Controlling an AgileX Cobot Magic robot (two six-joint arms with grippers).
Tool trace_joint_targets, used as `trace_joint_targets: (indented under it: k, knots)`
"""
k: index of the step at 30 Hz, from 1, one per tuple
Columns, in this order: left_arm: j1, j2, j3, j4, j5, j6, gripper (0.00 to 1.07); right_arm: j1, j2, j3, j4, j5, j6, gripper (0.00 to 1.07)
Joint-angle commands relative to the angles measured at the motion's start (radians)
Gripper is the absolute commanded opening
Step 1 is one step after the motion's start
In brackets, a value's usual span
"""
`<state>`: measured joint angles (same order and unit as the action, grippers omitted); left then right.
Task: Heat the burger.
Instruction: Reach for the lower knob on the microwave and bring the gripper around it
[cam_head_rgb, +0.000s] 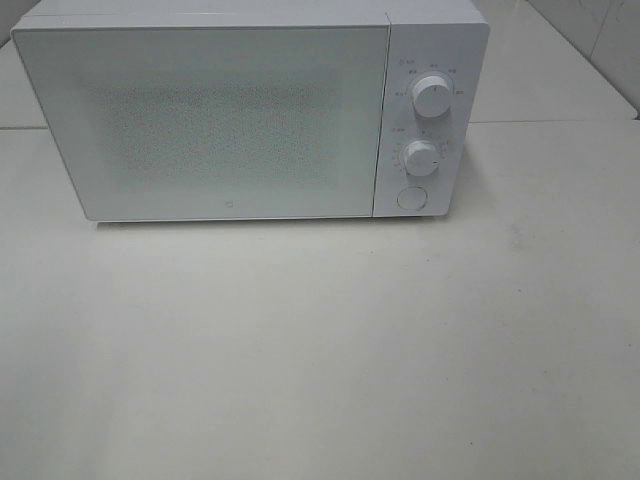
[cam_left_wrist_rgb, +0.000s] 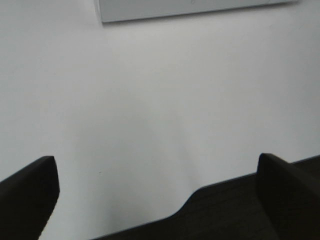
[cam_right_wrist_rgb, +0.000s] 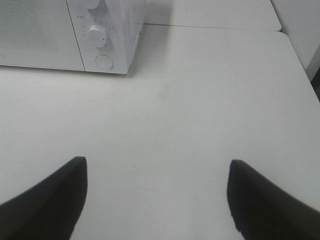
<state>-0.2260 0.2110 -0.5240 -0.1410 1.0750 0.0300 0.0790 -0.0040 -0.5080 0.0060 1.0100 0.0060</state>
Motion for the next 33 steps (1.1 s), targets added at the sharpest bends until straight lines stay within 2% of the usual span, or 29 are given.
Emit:
trace_joint_targets:
  k: [1,6,11,17,33]
  knots:
    - [0.007,-0.045,0.003,-0.037,-0.017,-0.014,1.01,-0.003,-0.027,0.007,0.003,-0.014,-0.006,0.75]
    - [0.034,-0.110,0.003,-0.032,-0.017,-0.014,1.01,-0.003,-0.027,0.007,0.003,-0.014,-0.006,0.75]
    - [0.143,-0.246,0.003,-0.032,-0.017,-0.014,1.01,-0.003,-0.027,0.007,0.003,-0.014,-0.006,0.75]
    - [0.166,-0.241,0.003,-0.035,-0.018,-0.014,1.01,-0.003,-0.027,0.007,0.003,-0.014,-0.006,0.75]
    - [0.166,-0.241,0.003,-0.035,-0.018,-0.014,1.01,-0.003,-0.026,-0.013,0.002,-0.048,-0.006,0.75]
